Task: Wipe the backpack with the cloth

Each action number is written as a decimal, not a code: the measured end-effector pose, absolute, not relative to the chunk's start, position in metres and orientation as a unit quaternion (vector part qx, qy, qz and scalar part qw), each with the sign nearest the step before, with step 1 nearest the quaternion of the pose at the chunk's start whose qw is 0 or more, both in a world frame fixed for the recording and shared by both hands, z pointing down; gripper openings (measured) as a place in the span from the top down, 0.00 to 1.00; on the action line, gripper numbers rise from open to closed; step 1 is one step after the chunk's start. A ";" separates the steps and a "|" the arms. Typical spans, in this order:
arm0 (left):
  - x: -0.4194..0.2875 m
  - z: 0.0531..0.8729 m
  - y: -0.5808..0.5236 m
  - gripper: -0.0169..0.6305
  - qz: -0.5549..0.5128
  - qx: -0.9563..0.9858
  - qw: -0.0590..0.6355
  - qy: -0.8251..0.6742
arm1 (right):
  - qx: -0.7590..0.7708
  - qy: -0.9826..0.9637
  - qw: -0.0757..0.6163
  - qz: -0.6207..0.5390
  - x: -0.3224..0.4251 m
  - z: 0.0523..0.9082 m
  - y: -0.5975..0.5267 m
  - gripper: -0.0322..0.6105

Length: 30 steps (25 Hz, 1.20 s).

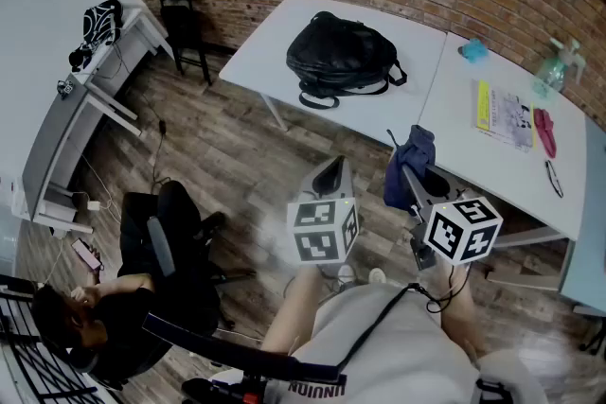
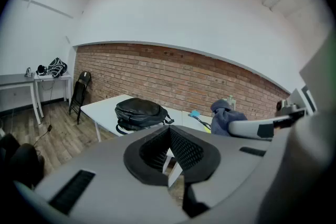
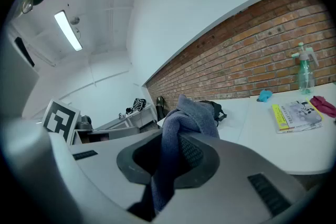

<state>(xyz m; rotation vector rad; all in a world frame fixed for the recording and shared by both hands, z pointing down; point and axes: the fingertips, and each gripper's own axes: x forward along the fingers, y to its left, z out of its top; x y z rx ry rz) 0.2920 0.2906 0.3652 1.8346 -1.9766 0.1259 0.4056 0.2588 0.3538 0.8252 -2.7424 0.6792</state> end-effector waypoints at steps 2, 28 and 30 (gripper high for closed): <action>0.292 0.365 0.290 0.97 0.045 0.661 0.219 -0.716 | 0.278 -0.927 0.099 0.231 0.406 0.355 0.257 0.89; 0.251 0.375 0.318 0.97 0.032 0.654 0.236 -0.718 | 0.304 -0.916 0.091 0.245 0.382 0.361 0.263 0.89; 0.248 0.381 0.319 0.97 0.032 0.654 0.241 -0.716 | 0.307 -0.915 0.090 0.246 0.379 0.363 0.263 0.89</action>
